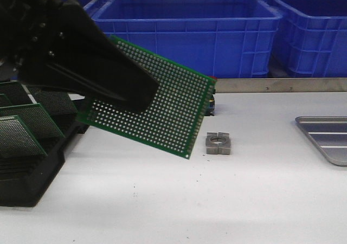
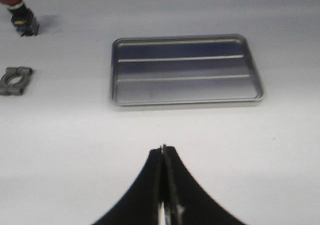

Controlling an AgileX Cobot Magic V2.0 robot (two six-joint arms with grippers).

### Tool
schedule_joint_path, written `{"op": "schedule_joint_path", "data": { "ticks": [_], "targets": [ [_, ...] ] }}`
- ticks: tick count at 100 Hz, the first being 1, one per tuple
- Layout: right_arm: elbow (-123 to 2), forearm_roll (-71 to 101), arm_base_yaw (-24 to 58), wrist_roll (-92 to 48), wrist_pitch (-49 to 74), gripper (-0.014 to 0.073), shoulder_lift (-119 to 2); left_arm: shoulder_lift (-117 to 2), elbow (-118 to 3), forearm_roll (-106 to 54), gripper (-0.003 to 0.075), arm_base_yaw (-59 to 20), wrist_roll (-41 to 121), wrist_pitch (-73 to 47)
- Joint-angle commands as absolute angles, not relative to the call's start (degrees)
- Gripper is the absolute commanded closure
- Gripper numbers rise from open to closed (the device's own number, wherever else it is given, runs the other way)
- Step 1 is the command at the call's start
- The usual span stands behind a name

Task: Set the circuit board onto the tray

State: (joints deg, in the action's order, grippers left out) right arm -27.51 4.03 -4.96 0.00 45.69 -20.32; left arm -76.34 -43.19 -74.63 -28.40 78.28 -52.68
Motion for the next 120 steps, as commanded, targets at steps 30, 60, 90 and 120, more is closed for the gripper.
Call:
{"op": "schedule_joint_path", "data": {
  "ticks": [30, 60, 90, 120],
  "targets": [
    [-32.3, 48.5, -2.3, -43.4, 45.8, 0.0063, -39.1, -75.2, -45.0, -78.4, 0.0737, -28.9, 78.4, -53.8],
    [-32.5, 68.7, 5.9, -78.2, 55.5, 0.0066, -52.2, -75.2, -45.0, -78.4, 0.0737, -28.9, 78.4, -53.8],
    [-41.2, 69.8, 14.7, -80.0, 58.7, 0.0066, -67.1, -75.2, -45.0, -78.4, 0.0737, -28.9, 78.4, -54.2],
    [-49.5, 69.7, 20.5, -80.0, 62.3, 0.0095, -79.6, -75.2, -45.0, -78.4, 0.0737, -28.9, 78.4, -54.2]
  ]
}}
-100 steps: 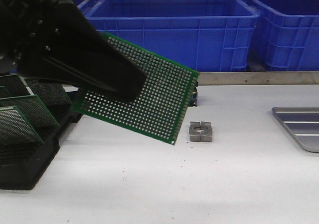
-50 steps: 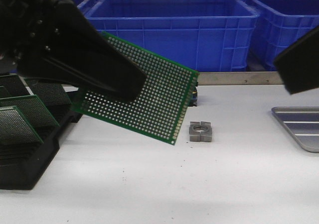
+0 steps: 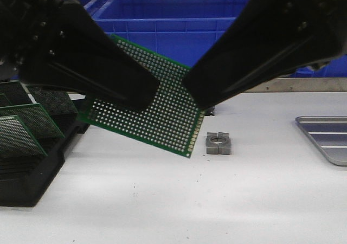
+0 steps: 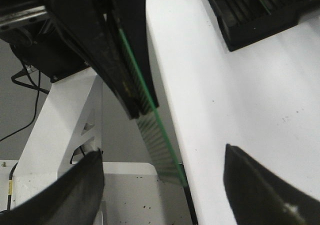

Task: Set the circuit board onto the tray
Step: 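Grasp the board's edge with the right gripper beside the left gripper, then carry the board with the right gripper and lower it onto the steel tray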

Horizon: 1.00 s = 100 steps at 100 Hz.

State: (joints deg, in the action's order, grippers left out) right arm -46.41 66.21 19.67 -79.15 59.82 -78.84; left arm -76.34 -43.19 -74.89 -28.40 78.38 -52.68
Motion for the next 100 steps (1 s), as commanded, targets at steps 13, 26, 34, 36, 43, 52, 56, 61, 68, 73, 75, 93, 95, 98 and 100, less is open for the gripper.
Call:
{"op": "schedule_joint_path", "data": {
  "ticks": [13, 26, 34, 36, 43, 52, 56, 61, 68, 73, 75, 93, 95, 98, 100],
  "targets": [
    [-50.6, 69.7, 20.7, -80.0, 63.8, 0.0298, -81.5, -75.2, -45.0, -78.4, 0.0737, -28.9, 78.4, -54.2],
    [-50.7, 69.7, 20.7, -80.0, 64.5, 0.0564, -81.6, -75.2, -45.0, -78.4, 0.0736, -28.9, 80.7, -54.3],
    [-50.7, 69.4, 20.7, -80.0, 64.8, 0.0659, -81.6, -75.2, -45.0, -78.7, 0.0694, -28.9, 83.4, -55.3],
    [-50.7, 69.3, 20.7, -80.0, 65.0, 0.0654, -81.6, -75.2, -45.0, -78.7, 0.0671, -28.9, 83.5, -55.3],
    [-50.7, 68.7, 20.7, -80.0, 65.6, 0.0653, -81.6, -75.2, -45.0, -78.7, 0.056, -28.9, 83.5, -55.3],
    [-50.7, 66.9, 20.4, -79.5, 67.1, 0.0653, -81.6, -75.2, -45.0, -78.7, 0.0386, -28.9, 83.7, -55.2],
    [-50.7, 65.5, 20.0, -78.4, 67.8, 0.0653, -81.6, -75.2, -45.1, -78.5, 0.0325, -28.8, 84.5, -55.0],
    [-50.7, 63.7, 19.1, -75.9, 68.3, 0.0653, -81.6, -75.2, -45.3, -78.3, 0.026, -28.1, 84.8, -55.0],
    [-50.7, 61.2, 17.1, -71.0, 68.4, 0.0653, -81.6, -75.2, -46.3, -76.8, 0.0221, -26.7, 84.8, -54.9],
    [-50.7, 59.6, 15.2, -67.9, 68.2, 0.0653, -81.6, -75.2, -47.3, -75.3, 0.0223, -25.7, 84.8, -55.0],
    [-50.7, 58.9, 14.2, -66.9, 68.0, 0.0653, -81.6, -75.2, -47.9, -74.6, 0.0223, -25.2, 84.8, -55.0],
    [-50.7, 56.2, 4.2, -62.5, 64.0, 0.0653, -81.6, -75.2, -51.8, -70.2, 0.0223, -21.7, 84.8, -54.6],
    [-50.7, 56.2, 2.8, -61.8, 63.4, 0.0653, -81.6, -75.2, -52.0, -69.5, 0.0223, -21.5, 84.8, -54.4],
    [-50.7, 56.2, 1.0, -60.8, 61.7, 0.0653, -81.6, -75.2, -52.5, -68.3, 0.0223, -21.1, 84.8, -54.0],
    [-50.7, 56.2, -0.3, -60.1, 60.6, 0.0653, -81.6, -75.2, -52.8, -67.8, 0.0223, -20.8, 84.8, -53.5]
  ]
}}
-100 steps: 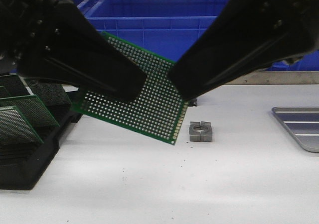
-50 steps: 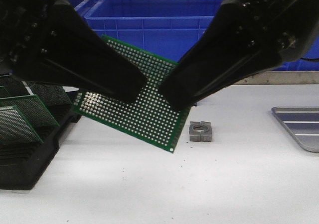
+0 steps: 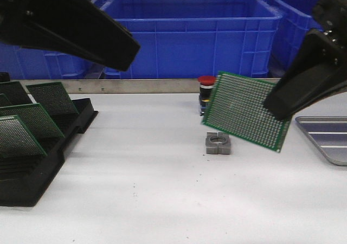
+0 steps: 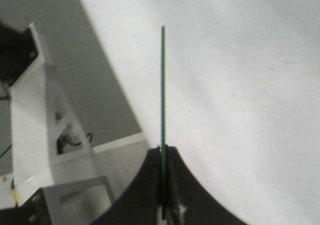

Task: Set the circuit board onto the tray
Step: 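Carry the board with the right gripper and lower it onto the steel tray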

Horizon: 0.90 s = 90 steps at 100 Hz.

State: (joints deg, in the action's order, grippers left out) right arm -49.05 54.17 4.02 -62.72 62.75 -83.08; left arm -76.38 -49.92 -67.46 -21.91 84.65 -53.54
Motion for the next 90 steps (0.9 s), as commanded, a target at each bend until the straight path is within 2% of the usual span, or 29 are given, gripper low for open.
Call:
{"op": "schedule_joint_path", "data": {
  "ticks": [1, 17, 31, 58, 65, 70, 75, 90],
  "targets": [
    [-50.7, 56.2, -1.2, -59.9, 60.1, 0.0653, -81.6, -75.2, -52.9, -67.3, 0.0223, -20.7, 84.8, -53.4],
    [-50.7, 56.2, -10.3, -56.3, 48.4, 0.0653, -81.6, -75.2, -53.3, -62.1, 0.0223, -20.2, 84.8, -48.6],
    [-50.7, 56.2, -14.8, -56.3, 40.4, 0.0653, -83.3, -75.2, -53.3, -59.9, 0.0223, -20.2, 84.8, -47.0],
    [-50.7, 56.2, -16.1, -56.3, 31.8, 0.0652, -89.6, -75.2, -53.3, -56.0, 0.0223, -20.2, 84.8, -41.9],
    [-50.7, 56.5, -16.1, -56.2, 29.3, 0.0626, -90.3, -75.2, -53.3, -54.2, 0.0223, -20.2, 84.8, -41.2],
    [-50.7, 56.5, -16.1, -56.2, 28.1, 0.0573, -90.4, -75.2, -53.3, -53.3, 0.0223, -20.2, 84.8, -40.9],
    [-50.7, 56.5, -16.1, -56.2, 27.3, 0.048, -90.4, -75.2, -53.3, -52.5, 0.0223, -20.2, 84.8, -40.6],
    [-50.7, 56.2, -16.1, -56.3, 24.5, 0.0079, -90.2, -75.2, -53.3, -49.3, 0.0223, -20.2, 84.7, -38.1]
  ]
}}
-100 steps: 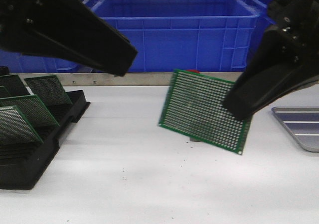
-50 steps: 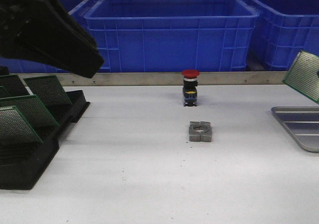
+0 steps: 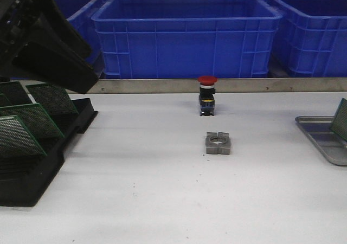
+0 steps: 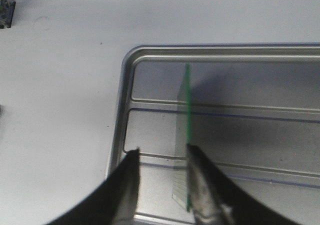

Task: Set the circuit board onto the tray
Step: 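Carry the board with the right gripper and lower it onto the steel tray, then lower the left gripper into the rack and grasp another green board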

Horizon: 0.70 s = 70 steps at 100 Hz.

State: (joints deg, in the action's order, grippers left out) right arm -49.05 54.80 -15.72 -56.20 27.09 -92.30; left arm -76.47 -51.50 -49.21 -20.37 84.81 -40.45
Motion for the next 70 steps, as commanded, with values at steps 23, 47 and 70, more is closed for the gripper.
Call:
{"op": "schedule_joint_path", "data": {
  "ticks": [23, 47, 70],
  "targets": [
    [-50.7, 55.8, -16.1, -56.3, 20.6, -0.0038, -89.3, -75.2, -53.3, -34.3, 0.0223, -20.2, 79.0, -35.9],
    [-50.7, 55.8, -16.1, -56.3, 20.8, -0.0038, -89.3, -75.2, -53.3, -17.1, 0.0223, -20.2, 69.2, -36.4],
    [-50.7, 55.8, -16.1, -56.3, 21.1, -0.0038, -89.3, -75.2, -53.3, -12.9, 0.0223, -20.2, 68.7, -42.6]
  ]
}}
